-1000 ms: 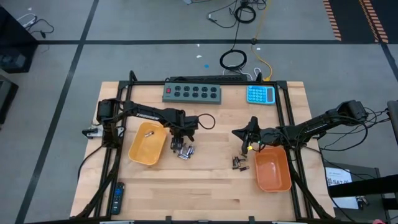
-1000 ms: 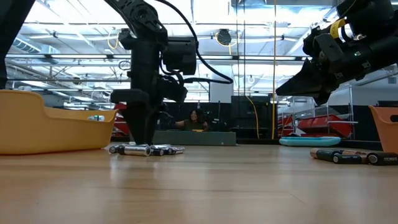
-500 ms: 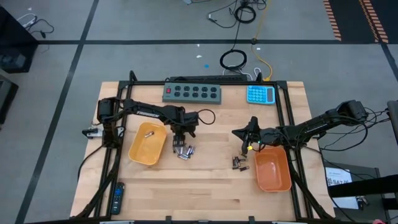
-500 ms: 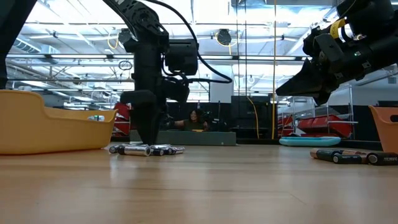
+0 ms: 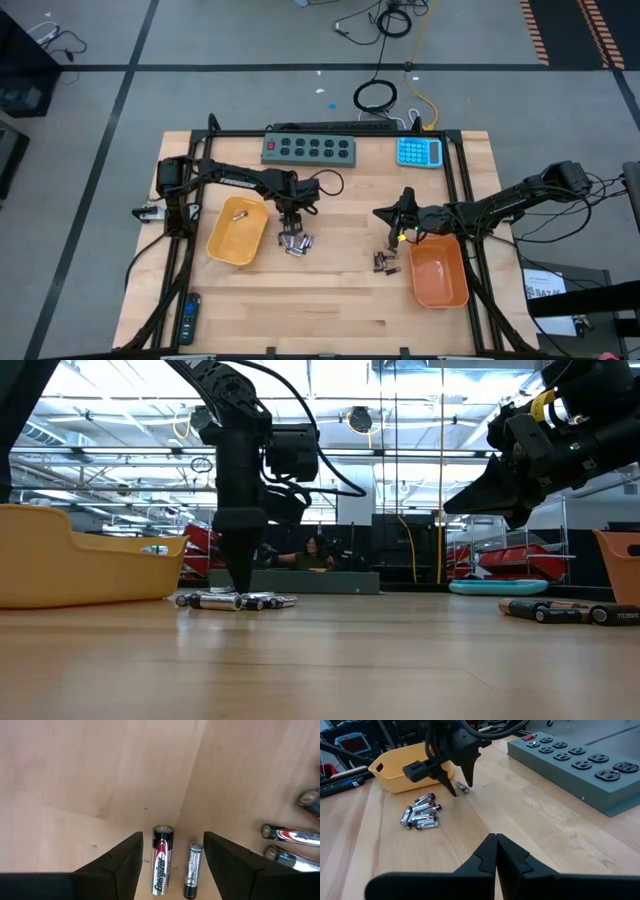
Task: Sort batteries
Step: Put the silver battery into the yellow bin
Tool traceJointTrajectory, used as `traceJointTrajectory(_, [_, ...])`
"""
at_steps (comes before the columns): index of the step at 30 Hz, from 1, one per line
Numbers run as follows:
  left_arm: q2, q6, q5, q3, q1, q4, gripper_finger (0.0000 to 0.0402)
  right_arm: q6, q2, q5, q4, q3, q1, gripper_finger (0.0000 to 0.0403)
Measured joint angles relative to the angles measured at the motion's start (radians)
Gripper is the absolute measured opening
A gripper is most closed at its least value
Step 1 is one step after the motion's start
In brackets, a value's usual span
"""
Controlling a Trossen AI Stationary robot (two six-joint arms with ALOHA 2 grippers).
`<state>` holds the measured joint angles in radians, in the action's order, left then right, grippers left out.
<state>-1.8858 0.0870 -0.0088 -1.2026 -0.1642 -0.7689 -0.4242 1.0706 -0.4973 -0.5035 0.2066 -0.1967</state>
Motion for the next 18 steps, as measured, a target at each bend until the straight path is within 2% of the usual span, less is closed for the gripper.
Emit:
traceJointTrajectory(3, [-0.007, 0.012, -0.03, 0.0, 0.0, -0.006, 0.0206, -0.002, 0.0, 0.0, 0.0, 0.0, 0.0, 0.0])
traceJointTrajectory(8, [-0.051, -0.011, -0.03, -0.006, 0.001, -0.017, 0.0164, -0.002, 0.0, 0.0, -0.002, 0.0, -0.003, 0.0])
traceJointTrajectory(18, [-0.087, -0.042, -0.048, -0.005, 0.012, 0.005, 0.0051, -0.002, 0.0, 0.0, -0.001, 0.0, -0.003, 0.0])
